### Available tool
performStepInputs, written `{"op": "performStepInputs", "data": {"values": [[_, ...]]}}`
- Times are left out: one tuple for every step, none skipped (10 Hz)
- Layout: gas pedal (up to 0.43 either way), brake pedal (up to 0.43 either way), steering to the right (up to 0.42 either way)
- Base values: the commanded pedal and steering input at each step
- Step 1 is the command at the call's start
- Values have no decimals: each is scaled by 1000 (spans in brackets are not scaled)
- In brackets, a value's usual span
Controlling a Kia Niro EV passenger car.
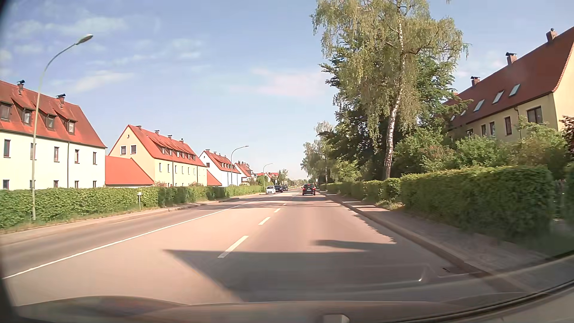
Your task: Follow the waypoints while adhering to traffic rules and regulations
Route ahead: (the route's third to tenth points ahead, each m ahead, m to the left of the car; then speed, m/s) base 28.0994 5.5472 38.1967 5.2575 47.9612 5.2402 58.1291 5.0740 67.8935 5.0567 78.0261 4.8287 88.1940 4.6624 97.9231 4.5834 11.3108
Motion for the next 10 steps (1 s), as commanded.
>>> {"op": "performStepInputs", "data": {"values": [[79,0,-5],[79,0,-3],[79,0,-1],[79,0,-1],[79,0,-1],[79,0,-1],[79,0,-1],[79,0,-1],[79,0,-1],[79,0,-1]]}}
